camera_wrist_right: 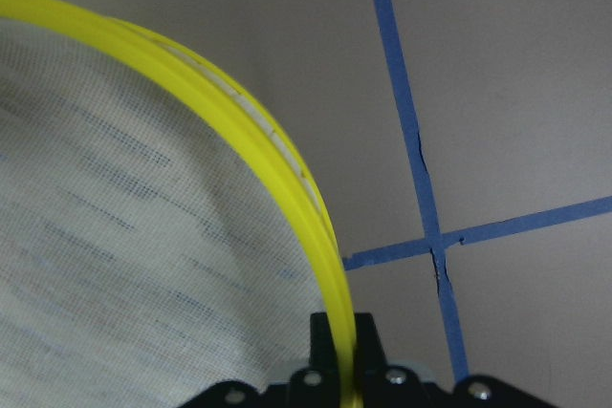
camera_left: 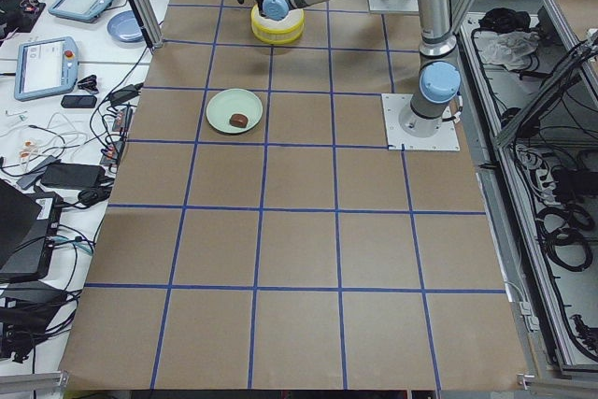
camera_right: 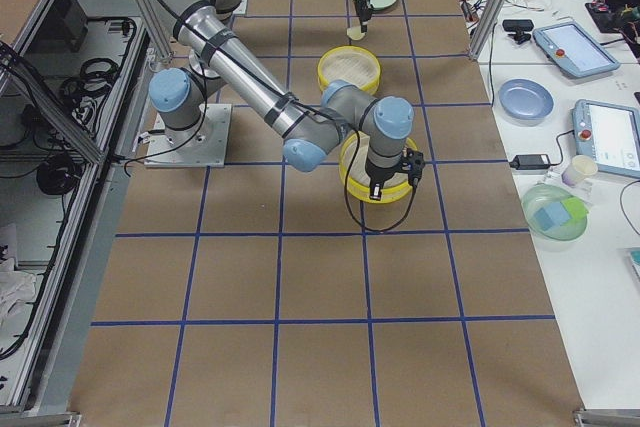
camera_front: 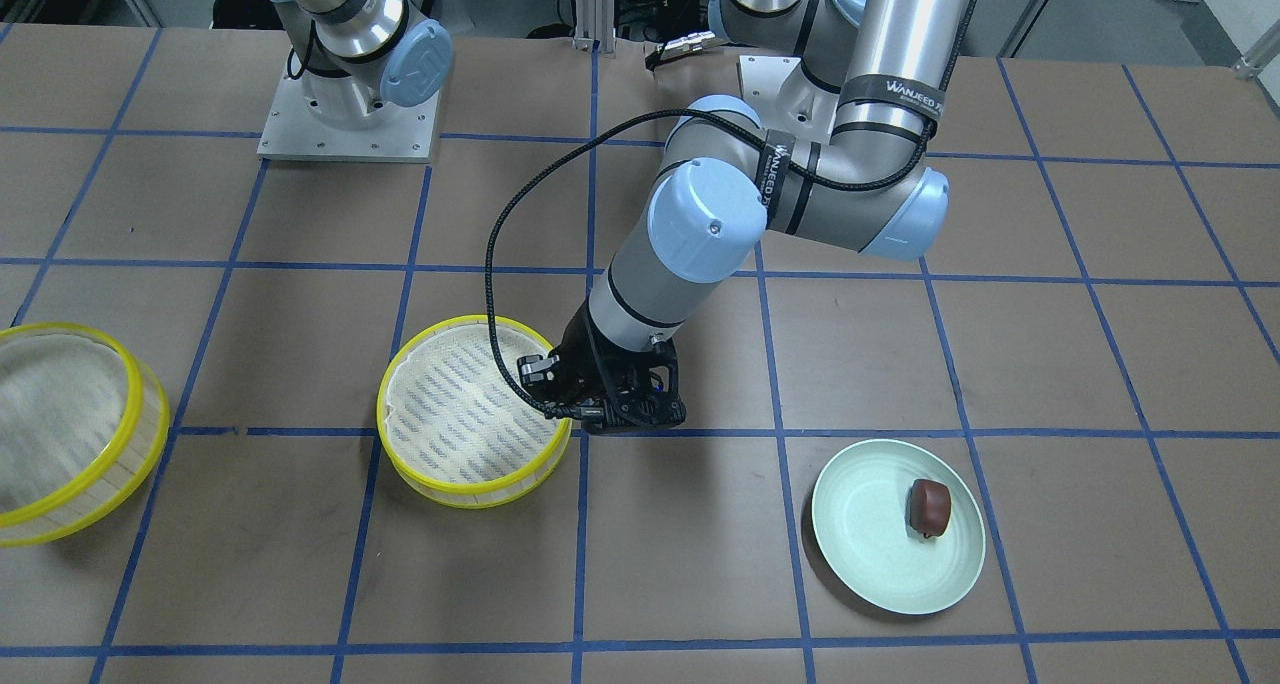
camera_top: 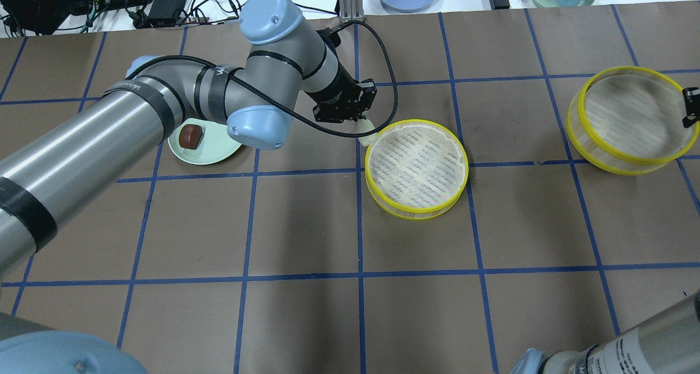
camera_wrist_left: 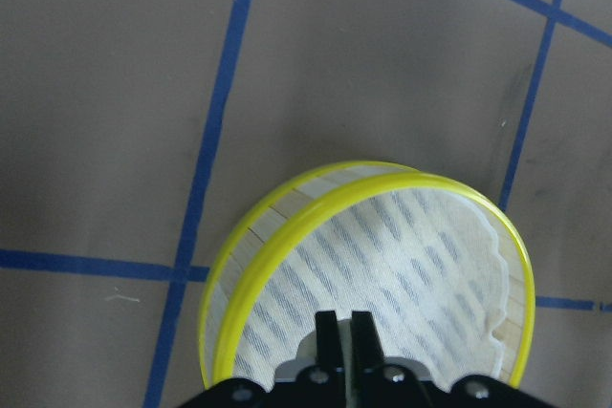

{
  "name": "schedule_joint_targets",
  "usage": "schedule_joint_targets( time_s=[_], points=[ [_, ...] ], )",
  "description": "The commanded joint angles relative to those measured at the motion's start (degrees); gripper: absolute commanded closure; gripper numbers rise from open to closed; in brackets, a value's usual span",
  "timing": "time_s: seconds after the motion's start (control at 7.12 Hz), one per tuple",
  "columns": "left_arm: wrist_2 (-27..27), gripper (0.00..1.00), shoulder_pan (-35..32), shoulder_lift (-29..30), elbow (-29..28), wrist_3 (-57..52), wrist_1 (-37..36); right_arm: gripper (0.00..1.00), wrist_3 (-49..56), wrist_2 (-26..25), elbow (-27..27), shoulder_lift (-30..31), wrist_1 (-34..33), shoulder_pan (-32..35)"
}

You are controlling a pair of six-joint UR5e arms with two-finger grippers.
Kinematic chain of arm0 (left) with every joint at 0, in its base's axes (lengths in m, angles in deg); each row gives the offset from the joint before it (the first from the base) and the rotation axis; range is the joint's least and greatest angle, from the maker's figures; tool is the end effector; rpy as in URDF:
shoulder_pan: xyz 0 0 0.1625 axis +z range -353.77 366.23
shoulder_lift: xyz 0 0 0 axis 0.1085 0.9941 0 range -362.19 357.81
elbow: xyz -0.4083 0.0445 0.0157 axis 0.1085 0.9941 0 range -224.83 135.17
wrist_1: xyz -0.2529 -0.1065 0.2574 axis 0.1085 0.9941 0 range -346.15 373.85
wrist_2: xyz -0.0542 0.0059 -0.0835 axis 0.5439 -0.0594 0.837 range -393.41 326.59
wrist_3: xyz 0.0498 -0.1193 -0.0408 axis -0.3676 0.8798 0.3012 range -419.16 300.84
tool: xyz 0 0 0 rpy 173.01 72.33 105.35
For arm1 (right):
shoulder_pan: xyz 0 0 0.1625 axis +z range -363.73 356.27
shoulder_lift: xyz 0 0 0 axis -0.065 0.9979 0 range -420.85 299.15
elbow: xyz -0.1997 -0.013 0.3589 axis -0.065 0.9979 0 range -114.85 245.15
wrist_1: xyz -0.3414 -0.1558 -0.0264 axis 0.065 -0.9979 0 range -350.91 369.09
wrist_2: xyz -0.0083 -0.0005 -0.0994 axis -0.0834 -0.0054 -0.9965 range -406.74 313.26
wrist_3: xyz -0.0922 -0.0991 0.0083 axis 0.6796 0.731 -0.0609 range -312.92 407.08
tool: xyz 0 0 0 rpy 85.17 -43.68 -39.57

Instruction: Stack buns with steamer

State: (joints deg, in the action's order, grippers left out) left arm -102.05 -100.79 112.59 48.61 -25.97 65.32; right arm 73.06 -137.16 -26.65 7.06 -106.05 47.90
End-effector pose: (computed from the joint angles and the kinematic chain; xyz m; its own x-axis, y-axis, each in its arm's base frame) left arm -0.3512 -0.5231 0.2630 -0.8869 -0.2348 0.3978 -0.2361 0.9706 0.0466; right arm -0.2556 -0.5359 0.2674 -0.9765 0.2147 0.0162 0.2144 0.9766 -0.0165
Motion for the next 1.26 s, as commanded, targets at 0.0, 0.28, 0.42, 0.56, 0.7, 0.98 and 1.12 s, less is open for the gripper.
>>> schedule_joint_targets(
  time_s=[0.0,0.28,0.42,0.56,0.7,0.98,1.12],
  points=[
    [1.06,1.0,-1.35,1.58,1.92,0.13,0.03,1.0,-1.46,-0.54,-0.22,1.43,1.76,2.23],
    [1.32,1.0,-1.61,3.51,2.19,0.03,-0.93,1.0,-8.22,0.06,-0.83,2.57,4.55,4.0],
    [1.41,0.63,-1.88,3.7,2.19,0.03,-1.2,1.0,-11.11,-0.63,-0.92,2.75,4.93,5.31],
    [1.32,0.01,-1.97,3.61,2.19,-0.14,-1.11,1.0,-13.66,-0.72,-1.01,3.45,5.63,6.71],
    [1.06,0.0,-1.88,3.52,2.02,-1.19,-1.11,1.0,-14.99,-0.73,-1.36,4.15,6.5,7.68],
    [0.8,0.0,-1.79,3.26,1.67,-2.25,-1.03,1.0,-18.76,-1.34,-2.76,5.38,6.77,8.48],
    [0.27,0.0,-1.62,2.3,1.32,-2.25,-0.5,1.0,-23.31,-1.34,-2.77,6.26,8.52,10.57]
  ],
)
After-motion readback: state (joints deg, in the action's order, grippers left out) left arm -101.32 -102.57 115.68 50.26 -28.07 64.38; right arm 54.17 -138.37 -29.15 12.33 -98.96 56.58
